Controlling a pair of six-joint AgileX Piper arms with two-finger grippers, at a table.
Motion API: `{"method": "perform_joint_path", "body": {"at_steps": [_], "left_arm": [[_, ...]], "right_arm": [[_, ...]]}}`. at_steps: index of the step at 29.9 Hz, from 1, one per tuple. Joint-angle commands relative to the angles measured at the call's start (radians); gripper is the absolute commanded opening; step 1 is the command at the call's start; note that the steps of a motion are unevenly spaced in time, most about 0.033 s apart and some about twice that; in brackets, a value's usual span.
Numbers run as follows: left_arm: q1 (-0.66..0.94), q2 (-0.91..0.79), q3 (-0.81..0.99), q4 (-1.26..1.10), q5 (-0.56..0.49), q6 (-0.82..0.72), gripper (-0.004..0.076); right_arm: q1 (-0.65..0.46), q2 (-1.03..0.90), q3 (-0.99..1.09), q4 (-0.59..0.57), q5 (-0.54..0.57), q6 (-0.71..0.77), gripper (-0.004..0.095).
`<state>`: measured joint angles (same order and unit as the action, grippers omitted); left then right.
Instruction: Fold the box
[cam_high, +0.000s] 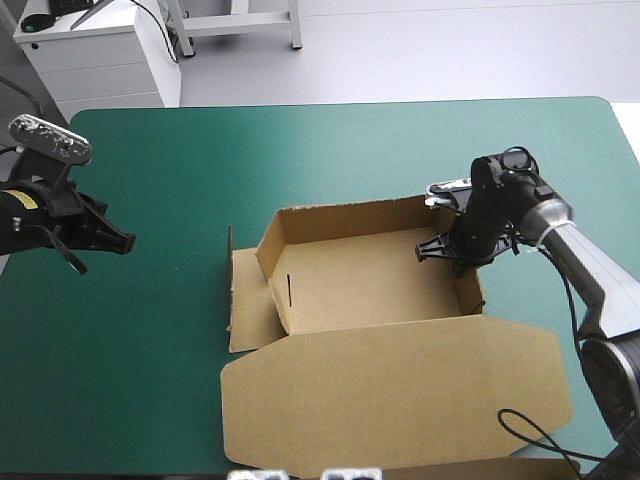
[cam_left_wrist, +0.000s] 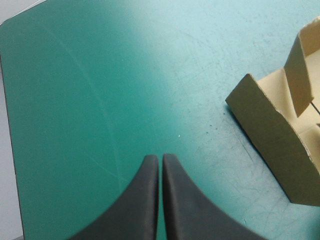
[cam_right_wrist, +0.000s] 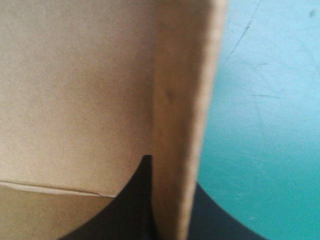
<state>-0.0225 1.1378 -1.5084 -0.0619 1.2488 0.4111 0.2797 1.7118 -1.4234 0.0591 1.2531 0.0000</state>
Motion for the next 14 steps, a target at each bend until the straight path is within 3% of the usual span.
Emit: {"method": "perform_joint_path", "body": {"at_steps": [1, 10, 14], "left_arm": [[-0.001, -0.02, -0.024, -0.015, -0.045, -0.004, 0.0009], [-0.001, -0.02, -0.024, 0.007, -0.065, -0.004, 0.0009], [-0.001, -0.018, 0.001, 0.068, -0.124, -0.036, 0.0009]], "right_arm": [[-0.003, -0.113, -0.108, 0.002, -0.006, -0.029, -0.0019], [-0.003, -0.235, -0.279, -0.002, -0.006, -0.057, -0.0019], [-0.003, -0.276, -0.299, -0.005, -0.006, -0.067, -0.0019]]}}
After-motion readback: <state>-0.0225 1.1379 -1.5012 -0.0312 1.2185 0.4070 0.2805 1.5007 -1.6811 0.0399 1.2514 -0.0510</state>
